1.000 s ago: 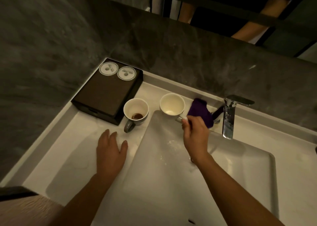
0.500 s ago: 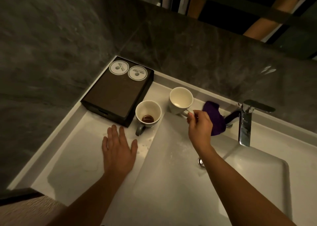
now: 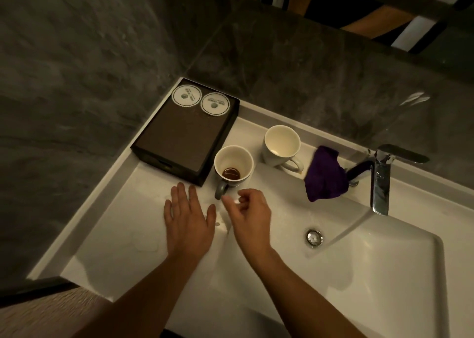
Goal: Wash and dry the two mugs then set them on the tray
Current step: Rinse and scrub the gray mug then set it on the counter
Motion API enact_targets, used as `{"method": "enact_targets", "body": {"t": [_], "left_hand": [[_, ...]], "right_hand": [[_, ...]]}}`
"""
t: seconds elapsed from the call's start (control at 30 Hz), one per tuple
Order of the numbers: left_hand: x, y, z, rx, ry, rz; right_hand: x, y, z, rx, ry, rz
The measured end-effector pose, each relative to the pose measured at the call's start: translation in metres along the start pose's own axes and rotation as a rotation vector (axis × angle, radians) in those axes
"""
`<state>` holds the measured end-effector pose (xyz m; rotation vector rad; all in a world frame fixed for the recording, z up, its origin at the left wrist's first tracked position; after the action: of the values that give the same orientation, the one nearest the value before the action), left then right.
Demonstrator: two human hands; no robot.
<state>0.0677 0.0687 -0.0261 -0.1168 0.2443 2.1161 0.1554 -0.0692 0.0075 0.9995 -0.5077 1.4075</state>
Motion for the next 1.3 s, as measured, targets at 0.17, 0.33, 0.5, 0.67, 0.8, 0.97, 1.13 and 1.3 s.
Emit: {"method": "enact_targets", "body": {"t": [0.17,0.33,0.5,0.67,0.8,0.97,1.13,1.3], "left_hand": [[0.001,0.001,-0.001,0.004,-0.006,-0.014],[0.002,0.001,0.000,-0.038,0.033,-0.015],[0.003,0.001,-0.002,-0.029,0.076,-0.011],[0.006,0.000,0.005,-0.034,0.293,0.040],[-0.018,0.007,0.024,-0.141,0.626,-0.002],[-0.090,-0.001,0.023,0.215,0.947,-0.254],[-0.157,0.001,0.006,0.379,0.885,-0.486],[-0.230,0.015,-0.016,0.465,0.917,-0.594]], "right_hand": [[0.011,-0.001,-0.025,0.004,0.086,-0.049],[0.011,0.000,-0.013,-0.045,0.086,-0.005],[0.005,0.000,0.004,-0.059,0.104,0.060],[0.003,-0.008,0.034,-0.135,0.133,0.156],[-0.018,-0.010,0.066,-0.170,0.111,0.184],[-0.066,0.004,0.110,-0.153,0.151,0.135],[-0.118,0.022,0.161,-0.192,0.147,0.062],[-0.167,0.032,0.221,-0.244,0.154,-0.062]]}}
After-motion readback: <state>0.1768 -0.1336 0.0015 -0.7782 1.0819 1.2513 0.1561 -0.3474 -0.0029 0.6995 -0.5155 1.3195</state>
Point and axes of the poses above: each hand's wrist, its own y-axis away from the middle knuckle, its own z-axis out of the back of the hand, x = y × z, the point moved 6 cm from there along -y, towards the middle knuckle, and after that the axes turned 11 degrees about -z, right-handed, at the moved point
